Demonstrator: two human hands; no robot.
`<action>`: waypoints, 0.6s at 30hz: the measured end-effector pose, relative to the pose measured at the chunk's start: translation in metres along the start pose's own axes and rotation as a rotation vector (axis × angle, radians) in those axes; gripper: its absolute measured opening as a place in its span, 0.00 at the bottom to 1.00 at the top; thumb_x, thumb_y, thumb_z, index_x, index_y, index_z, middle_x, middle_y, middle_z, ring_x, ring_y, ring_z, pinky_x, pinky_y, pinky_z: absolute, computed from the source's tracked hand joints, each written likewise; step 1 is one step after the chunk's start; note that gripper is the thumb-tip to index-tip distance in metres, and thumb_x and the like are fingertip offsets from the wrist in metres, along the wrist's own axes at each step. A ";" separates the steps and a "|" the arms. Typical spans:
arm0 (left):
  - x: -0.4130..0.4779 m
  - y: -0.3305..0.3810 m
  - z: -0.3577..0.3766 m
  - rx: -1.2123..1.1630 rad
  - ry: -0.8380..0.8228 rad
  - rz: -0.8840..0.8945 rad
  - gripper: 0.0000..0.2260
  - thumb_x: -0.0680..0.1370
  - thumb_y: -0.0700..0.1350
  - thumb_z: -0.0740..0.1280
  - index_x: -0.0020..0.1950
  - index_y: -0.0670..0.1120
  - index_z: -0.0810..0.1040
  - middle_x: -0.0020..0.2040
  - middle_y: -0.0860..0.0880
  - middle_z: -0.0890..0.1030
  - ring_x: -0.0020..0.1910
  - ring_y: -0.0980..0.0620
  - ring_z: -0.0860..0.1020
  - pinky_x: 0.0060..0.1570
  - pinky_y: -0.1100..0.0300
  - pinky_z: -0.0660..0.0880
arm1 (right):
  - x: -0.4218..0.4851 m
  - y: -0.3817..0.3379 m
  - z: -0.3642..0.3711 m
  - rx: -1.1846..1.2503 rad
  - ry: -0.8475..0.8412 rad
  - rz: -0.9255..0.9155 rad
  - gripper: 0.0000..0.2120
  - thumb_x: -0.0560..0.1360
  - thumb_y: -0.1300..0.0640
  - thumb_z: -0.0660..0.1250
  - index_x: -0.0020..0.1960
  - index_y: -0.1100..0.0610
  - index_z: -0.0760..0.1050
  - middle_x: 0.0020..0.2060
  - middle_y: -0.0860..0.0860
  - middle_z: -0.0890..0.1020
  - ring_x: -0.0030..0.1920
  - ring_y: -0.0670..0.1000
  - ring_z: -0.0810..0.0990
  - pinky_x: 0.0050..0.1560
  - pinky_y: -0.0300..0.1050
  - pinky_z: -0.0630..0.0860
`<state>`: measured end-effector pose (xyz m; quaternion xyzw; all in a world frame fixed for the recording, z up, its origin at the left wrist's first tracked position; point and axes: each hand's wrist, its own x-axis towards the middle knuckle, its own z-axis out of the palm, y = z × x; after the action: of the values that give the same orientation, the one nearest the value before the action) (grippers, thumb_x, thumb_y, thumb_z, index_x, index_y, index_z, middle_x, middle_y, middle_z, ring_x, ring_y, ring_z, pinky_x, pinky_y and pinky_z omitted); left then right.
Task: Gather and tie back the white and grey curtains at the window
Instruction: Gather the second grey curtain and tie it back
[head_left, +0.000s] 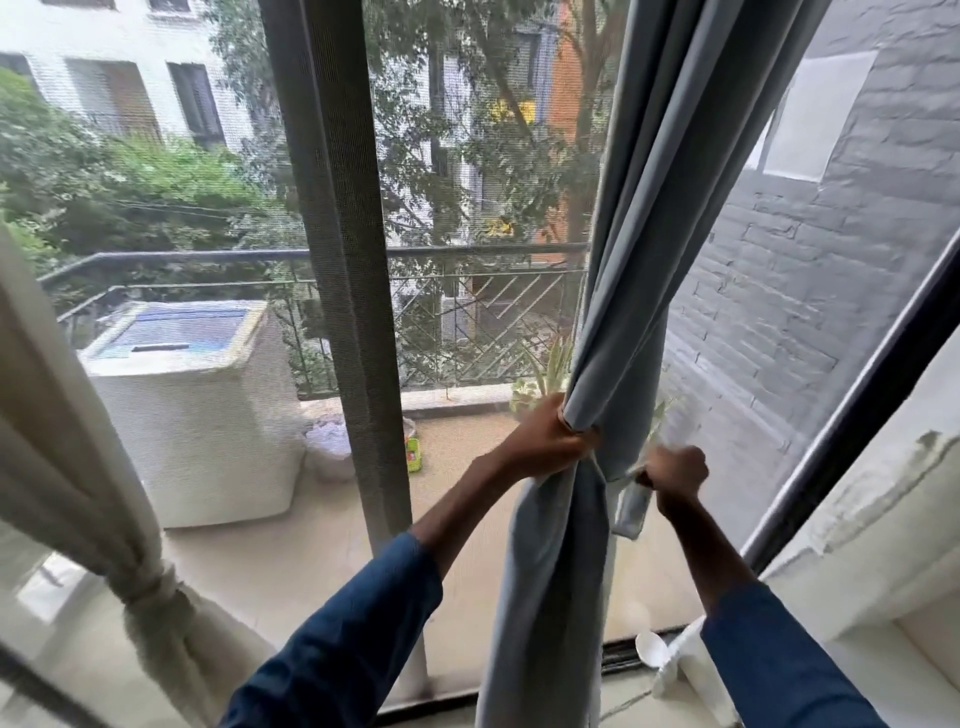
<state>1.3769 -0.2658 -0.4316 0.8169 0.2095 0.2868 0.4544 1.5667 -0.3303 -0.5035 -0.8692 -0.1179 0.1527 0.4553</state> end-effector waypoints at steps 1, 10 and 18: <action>0.001 -0.001 -0.001 0.009 0.001 -0.007 0.06 0.75 0.35 0.68 0.48 0.45 0.76 0.35 0.54 0.76 0.29 0.65 0.74 0.30 0.70 0.70 | -0.003 -0.002 0.002 0.105 0.047 0.053 0.17 0.68 0.60 0.70 0.48 0.73 0.79 0.48 0.67 0.84 0.53 0.65 0.83 0.47 0.51 0.78; 0.010 -0.012 0.004 0.068 0.048 -0.042 0.09 0.72 0.44 0.70 0.49 0.43 0.77 0.39 0.50 0.77 0.33 0.58 0.74 0.34 0.60 0.72 | -0.042 -0.044 -0.033 0.309 0.212 -0.345 0.22 0.77 0.73 0.55 0.28 0.57 0.56 0.24 0.49 0.63 0.18 0.45 0.70 0.24 0.26 0.65; 0.017 -0.009 0.000 0.198 -0.009 -0.046 0.12 0.76 0.42 0.71 0.58 0.41 0.76 0.47 0.47 0.77 0.43 0.52 0.77 0.38 0.70 0.72 | -0.004 -0.022 -0.004 0.220 -0.402 -0.455 0.16 0.67 0.46 0.74 0.46 0.56 0.77 0.41 0.56 0.82 0.48 0.61 0.83 0.44 0.53 0.77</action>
<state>1.3888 -0.2505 -0.4349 0.8543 0.2533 0.2503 0.3787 1.5631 -0.3223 -0.4822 -0.7186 -0.3794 0.2273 0.5366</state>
